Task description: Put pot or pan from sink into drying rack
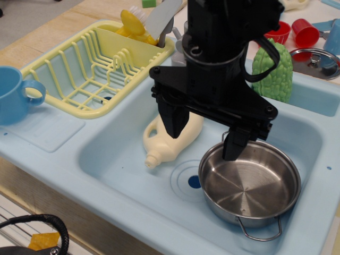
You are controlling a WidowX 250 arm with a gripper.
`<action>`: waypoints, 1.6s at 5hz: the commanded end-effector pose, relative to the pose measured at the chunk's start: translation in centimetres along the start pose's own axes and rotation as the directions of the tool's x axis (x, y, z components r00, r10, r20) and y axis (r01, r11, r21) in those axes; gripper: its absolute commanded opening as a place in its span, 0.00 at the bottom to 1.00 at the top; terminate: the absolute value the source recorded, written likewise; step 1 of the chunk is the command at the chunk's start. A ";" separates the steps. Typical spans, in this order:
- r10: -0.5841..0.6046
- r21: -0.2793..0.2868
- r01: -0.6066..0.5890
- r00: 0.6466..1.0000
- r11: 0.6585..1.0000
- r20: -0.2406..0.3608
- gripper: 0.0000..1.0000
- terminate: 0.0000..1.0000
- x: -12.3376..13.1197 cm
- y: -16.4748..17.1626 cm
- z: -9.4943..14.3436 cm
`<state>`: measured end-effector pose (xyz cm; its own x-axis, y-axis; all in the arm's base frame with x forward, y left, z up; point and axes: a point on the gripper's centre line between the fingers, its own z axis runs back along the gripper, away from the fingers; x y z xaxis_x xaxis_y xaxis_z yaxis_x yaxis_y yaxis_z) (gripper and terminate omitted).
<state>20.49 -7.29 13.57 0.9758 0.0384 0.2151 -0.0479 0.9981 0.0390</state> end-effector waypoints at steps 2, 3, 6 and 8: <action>0.034 -0.027 -0.036 0.997 0.999 -0.072 1.00 0.00 0.5 0.4 -1.6; 0.057 -0.062 -0.059 0.998 0.996 -0.033 1.00 0.00 0.5 0.7 -3.6; 0.125 -0.199 -0.124 0.992 0.972 -0.006 0.00 0.00 0.0 1.9 -7.3; 0.124 -0.196 -0.120 0.992 0.973 0.010 0.00 0.00 0.1 1.8 -7.2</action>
<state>21.60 -5.12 6.53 0.9696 0.1524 0.1916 -0.1251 0.9811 -0.1477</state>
